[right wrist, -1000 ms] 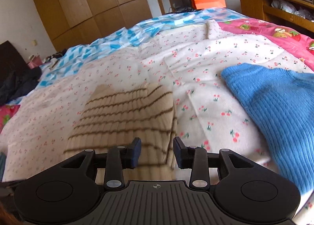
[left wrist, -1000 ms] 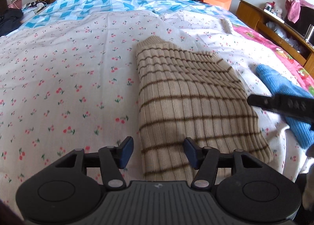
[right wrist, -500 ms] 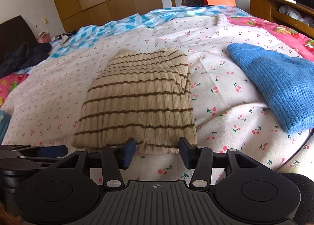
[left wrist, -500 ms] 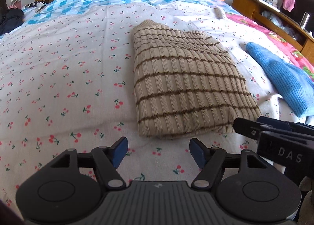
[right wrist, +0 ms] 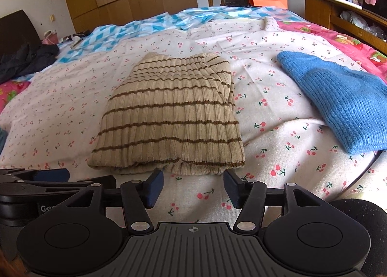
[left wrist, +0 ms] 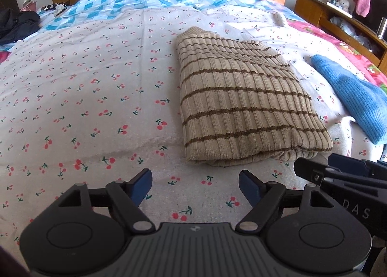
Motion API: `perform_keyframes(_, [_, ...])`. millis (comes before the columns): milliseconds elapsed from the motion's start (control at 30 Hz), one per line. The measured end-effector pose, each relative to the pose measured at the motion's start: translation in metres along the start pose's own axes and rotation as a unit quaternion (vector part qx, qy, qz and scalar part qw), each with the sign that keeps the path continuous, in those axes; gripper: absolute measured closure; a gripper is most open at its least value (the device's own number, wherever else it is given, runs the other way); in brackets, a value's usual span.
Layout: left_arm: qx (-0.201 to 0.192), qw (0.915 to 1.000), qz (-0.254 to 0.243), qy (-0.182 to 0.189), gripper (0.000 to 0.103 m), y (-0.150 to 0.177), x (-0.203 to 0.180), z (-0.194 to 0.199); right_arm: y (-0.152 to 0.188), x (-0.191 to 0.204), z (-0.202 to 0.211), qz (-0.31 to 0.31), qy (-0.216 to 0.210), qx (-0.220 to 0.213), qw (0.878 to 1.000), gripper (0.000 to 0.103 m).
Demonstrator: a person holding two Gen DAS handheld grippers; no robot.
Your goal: Fold small clothes
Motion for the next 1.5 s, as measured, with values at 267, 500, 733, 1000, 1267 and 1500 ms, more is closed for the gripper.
perform_keyframes(267, [-0.009,0.9999,0.007,-0.001,0.018,-0.002,0.001,0.006,0.001,-0.002,-0.001,-0.005,0.005,0.007,1.000,0.047])
perform_keyframes(500, [-0.005,0.9996,-0.004,-0.026,0.015,-0.003,-0.002,0.007,0.002,-0.002,-0.002,-0.007,0.007,0.012,1.000,0.047])
perform_keyframes(733, [-0.004,0.9996,0.000,-0.027,0.015,-0.005,-0.005,0.010,0.002,-0.003,-0.003,-0.013,0.009,0.017,1.000,0.047])
perform_keyframes(1000, [0.008,0.9992,0.003,-0.039,0.015,-0.006,-0.007,0.007,0.003,-0.004,-0.006,-0.014,0.011,0.025,1.000,0.047])
perform_keyframes(1267, [0.013,0.9982,-0.001,-0.059,0.015,-0.009,-0.010,0.007,0.003,-0.006,-0.007,-0.019,0.007,0.028,0.999,0.047])
perform_keyframes(1500, [0.019,0.9981,-0.001,-0.059,0.015,-0.011,-0.012,0.008,0.002,-0.008,-0.007,-0.026,0.003,0.030,0.999,0.047])
Point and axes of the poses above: each gripper's, at about its wrist camera, not at the fingertips, and z roughly against the way its jaws point, x to its left, y to its underside, the point moved 2 cm from there along -z, roughly the way its jaws point, and after that the axes turned 1 degree about x, right-handed, at the moved point
